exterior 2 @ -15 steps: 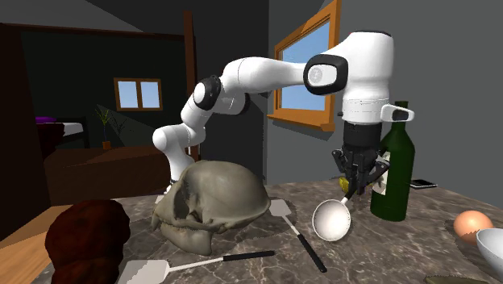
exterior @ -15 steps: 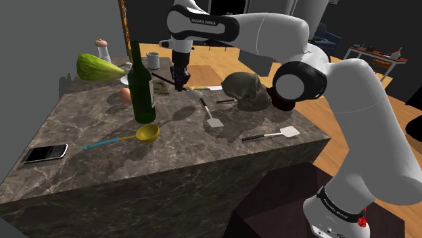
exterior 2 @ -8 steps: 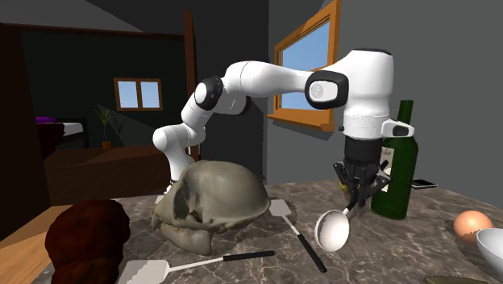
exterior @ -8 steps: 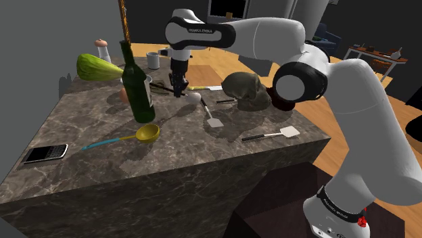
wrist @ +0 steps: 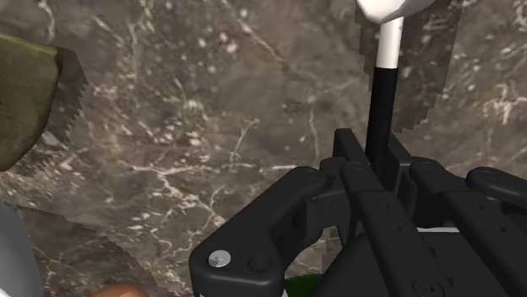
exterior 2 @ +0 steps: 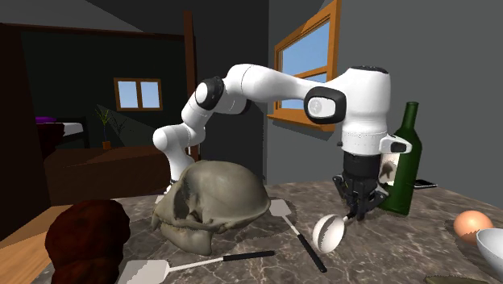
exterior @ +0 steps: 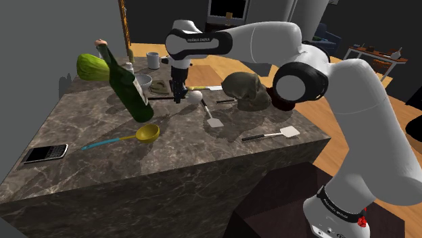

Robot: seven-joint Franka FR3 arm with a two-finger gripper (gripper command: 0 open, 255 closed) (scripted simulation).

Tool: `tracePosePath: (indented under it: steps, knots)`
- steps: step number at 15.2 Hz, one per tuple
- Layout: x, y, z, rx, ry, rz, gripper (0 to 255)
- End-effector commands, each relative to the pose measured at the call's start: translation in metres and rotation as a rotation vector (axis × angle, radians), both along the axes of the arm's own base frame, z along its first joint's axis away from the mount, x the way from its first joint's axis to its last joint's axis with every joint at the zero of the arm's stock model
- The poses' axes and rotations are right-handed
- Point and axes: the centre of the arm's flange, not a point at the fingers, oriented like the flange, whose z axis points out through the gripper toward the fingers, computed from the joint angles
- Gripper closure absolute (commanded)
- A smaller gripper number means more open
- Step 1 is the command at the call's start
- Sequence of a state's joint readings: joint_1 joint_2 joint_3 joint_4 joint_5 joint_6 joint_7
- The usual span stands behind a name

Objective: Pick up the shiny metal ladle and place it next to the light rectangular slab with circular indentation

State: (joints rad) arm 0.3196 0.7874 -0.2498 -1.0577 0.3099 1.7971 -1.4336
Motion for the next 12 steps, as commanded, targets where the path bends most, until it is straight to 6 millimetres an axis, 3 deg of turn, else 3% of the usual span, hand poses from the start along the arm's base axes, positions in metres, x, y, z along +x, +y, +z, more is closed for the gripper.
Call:
tracePosePath:
  steps: [1, 10, 11, 12]
  knots:
    - [0.0003, -0.0010, -0.0213, -0.006, 0.016, -0.002, 255]
    - [0.0003, -0.0010, -0.0269, -0.006, 0.016, -0.002, 255]
    - [0.0004, -0.0005, -0.0268, -0.005, 0.016, -0.002, 0]
    - [0.0010, -0.0009, -0.0265, -0.005, 0.016, -0.002, 0]
